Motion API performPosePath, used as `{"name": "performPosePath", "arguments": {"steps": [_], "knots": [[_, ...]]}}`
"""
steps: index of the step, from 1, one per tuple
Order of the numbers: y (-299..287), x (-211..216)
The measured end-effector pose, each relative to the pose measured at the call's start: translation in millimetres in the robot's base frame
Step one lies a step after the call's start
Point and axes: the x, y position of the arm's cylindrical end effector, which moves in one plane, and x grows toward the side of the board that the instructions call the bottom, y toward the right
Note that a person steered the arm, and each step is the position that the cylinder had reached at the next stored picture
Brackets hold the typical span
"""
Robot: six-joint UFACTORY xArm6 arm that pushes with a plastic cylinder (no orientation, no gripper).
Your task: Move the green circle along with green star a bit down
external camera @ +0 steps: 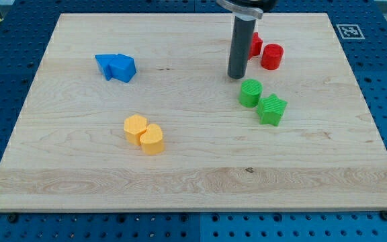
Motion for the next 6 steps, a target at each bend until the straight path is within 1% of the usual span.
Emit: {"name": "performPosePath", "arguments": {"steps": [1, 3, 4, 5, 6], "knots": [[3, 7], [40, 41], [46, 51], [32, 35], [60, 22]]}}
